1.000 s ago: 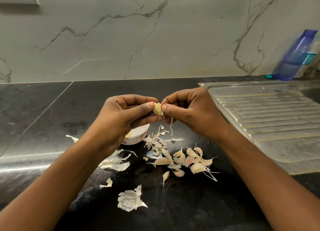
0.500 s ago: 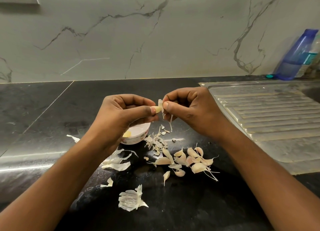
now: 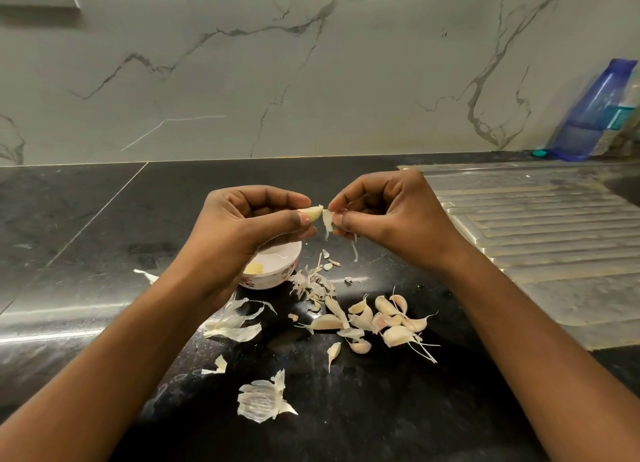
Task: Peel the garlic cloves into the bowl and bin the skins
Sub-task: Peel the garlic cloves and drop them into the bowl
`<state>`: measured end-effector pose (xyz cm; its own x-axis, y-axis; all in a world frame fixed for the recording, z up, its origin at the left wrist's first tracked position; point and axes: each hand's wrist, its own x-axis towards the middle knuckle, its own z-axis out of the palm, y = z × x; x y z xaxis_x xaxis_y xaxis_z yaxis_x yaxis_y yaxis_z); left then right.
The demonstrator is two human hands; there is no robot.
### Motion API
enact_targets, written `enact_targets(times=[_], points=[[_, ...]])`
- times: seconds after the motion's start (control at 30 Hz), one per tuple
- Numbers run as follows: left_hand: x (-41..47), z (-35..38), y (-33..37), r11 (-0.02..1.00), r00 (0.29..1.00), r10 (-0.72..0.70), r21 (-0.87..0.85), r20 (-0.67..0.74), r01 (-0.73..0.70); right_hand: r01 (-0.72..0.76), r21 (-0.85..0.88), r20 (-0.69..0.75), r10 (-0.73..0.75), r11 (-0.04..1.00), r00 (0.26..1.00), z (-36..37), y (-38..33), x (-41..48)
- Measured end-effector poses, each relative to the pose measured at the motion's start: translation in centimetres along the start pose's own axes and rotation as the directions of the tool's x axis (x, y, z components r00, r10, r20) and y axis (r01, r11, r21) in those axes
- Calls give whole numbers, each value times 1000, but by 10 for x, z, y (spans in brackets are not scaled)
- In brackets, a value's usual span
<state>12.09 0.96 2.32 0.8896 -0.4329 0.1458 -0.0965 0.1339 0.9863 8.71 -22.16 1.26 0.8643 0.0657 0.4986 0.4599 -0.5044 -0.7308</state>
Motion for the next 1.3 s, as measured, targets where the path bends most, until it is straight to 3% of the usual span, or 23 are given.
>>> enact_targets(times=[0.23,0.47,0.8,1.3], points=[[1,1,-1,999,998,-38,-14,46,39,48,38,9,-48,998,999,-1,1,-1],[3,0,-1,993,995,-72,-88,69,77,-35,167,35,29,985,999,-1,-3,-1],[2,-1,-2,997,996,-43,-56,82,48,5,58,58,-8,998,998,2,-6,-3],[2,-2,-2,998,997,-31,-57,70,35,-96,215,94,77,972,993,1,-5,-2]])
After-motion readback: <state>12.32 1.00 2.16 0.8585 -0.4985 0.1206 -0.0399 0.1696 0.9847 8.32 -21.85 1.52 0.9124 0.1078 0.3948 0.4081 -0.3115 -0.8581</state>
